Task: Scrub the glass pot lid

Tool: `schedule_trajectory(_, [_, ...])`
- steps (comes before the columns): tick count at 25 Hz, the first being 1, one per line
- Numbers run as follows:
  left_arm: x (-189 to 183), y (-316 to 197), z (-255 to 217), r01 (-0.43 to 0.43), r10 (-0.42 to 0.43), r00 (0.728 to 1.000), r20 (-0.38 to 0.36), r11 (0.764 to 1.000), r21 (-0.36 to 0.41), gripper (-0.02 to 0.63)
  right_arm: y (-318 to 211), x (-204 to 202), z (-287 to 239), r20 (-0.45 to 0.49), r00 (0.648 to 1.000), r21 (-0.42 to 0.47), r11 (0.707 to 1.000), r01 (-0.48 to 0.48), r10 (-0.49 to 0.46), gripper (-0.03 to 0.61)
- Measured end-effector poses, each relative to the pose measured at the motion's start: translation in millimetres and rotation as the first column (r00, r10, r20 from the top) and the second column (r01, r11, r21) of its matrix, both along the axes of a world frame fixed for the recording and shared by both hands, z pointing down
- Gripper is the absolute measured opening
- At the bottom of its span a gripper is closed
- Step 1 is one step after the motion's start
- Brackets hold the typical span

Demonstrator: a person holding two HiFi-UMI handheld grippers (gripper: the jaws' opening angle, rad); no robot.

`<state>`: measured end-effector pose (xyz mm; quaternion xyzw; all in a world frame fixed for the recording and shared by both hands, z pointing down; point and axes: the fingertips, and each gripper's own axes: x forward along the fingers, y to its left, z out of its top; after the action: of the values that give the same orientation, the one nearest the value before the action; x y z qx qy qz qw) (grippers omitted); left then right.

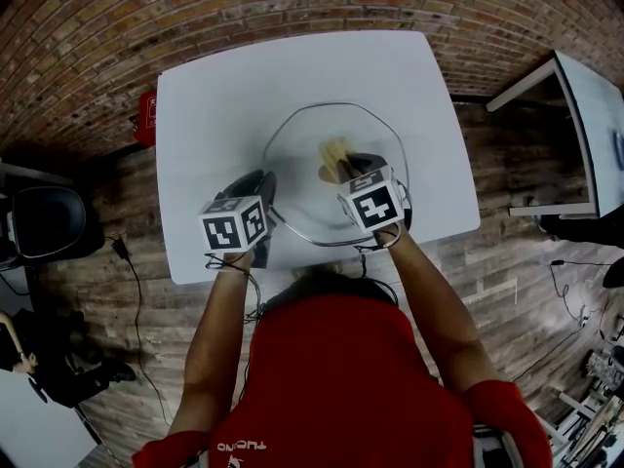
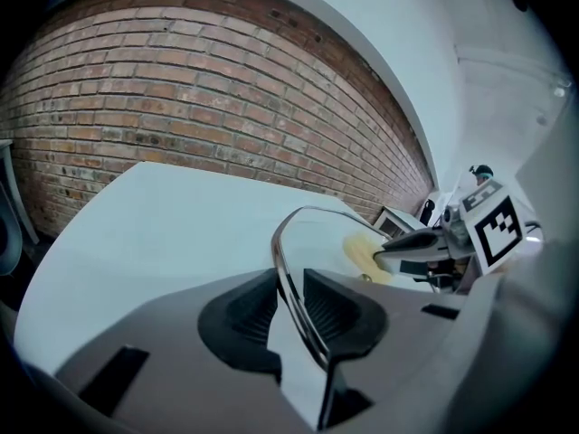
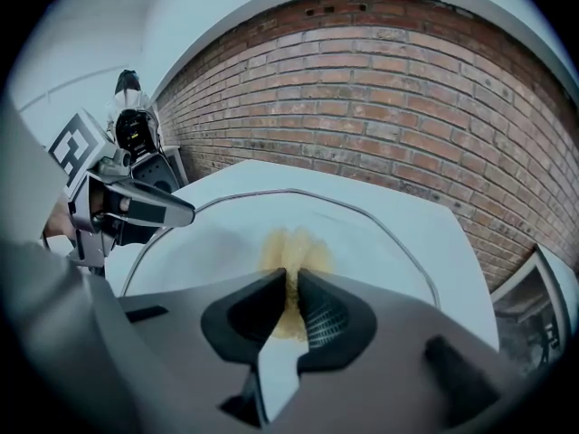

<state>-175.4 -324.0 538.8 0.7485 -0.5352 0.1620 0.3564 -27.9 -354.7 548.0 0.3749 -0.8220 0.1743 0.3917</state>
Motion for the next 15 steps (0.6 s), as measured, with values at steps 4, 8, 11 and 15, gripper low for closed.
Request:
schedule_trajectory(4, [-1,-2,-1,0.017,-0.017,1.000,0.008,1.000,0.003,0.092,-1,0,0,0.007,1.000,0.002,1.000,-0.010,0.010,0.054])
schedule_trajectory(8, [-1,-1,-1,0.036,-0.036,0.999,0.010,0.999,-0.002,0.088,-4,3,-8,0.012,1.000,0.025,0.999,-0.020,0.020,0.052])
schedule_trajectory(11, [-2,0,0,0.049,-0.048,0.999,0.013,0.999,-0.012,0.087,-13,2,-23,0.037,0.999,0.053,0.998,-0.033,0.031,0.052])
schedule_trajectory(15, [-1,1,2,0.063,-0.063,0.998,0.007,0.998,-0.021,0.087,-28,-18,-43,0.077,0.997,0.071,0.997,-0.020,0.014,0.052])
